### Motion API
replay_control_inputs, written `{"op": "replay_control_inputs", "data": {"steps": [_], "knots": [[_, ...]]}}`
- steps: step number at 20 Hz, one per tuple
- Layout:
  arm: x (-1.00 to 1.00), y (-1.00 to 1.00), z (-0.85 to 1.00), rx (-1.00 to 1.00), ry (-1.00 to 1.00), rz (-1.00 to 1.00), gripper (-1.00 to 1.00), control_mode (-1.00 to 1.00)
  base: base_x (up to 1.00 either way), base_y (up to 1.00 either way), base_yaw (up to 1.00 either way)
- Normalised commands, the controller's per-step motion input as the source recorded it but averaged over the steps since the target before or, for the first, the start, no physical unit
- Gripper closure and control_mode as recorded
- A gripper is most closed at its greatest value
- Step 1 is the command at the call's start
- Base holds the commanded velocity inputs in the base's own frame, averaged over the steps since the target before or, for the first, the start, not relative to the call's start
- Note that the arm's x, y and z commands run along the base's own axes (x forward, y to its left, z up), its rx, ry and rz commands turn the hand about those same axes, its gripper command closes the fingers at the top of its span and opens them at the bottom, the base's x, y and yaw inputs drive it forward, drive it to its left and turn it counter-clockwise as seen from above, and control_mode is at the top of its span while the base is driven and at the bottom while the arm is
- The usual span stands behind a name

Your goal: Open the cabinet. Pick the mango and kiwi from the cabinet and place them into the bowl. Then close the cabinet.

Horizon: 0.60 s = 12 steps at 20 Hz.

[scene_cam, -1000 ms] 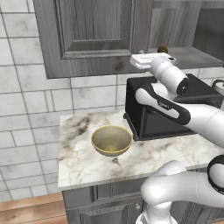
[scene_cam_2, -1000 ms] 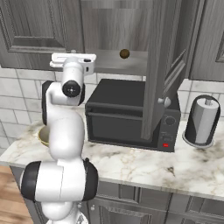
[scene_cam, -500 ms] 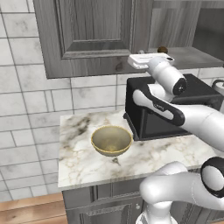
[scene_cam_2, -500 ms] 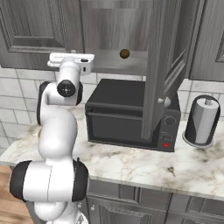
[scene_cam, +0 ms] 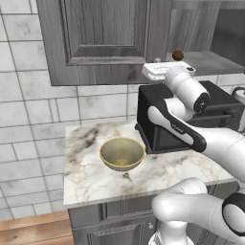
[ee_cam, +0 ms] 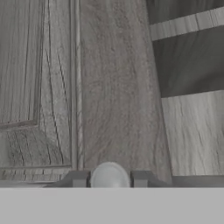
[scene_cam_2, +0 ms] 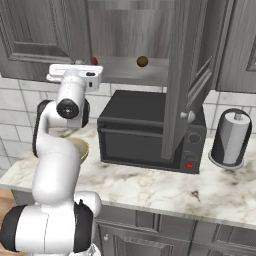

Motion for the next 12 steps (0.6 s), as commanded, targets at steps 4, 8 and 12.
{"op": "replay_control_inputs", "data": {"steps": [4, 8, 12], "knots": [[-0.81, 0.0, 0.0, 0.0, 0.0, -0.01, 1.0, -1.0, 0.0, 0.0, 0.0], [-0.89, 0.0, 0.0, 0.0, 0.0, -0.03, 1.0, -1.0, 0.0, 0.0, 0.0], [-0.92, 0.03, 0.0, 0.0, 0.0, -0.04, 1.0, -1.0, 0.0, 0.0, 0.0]]}}
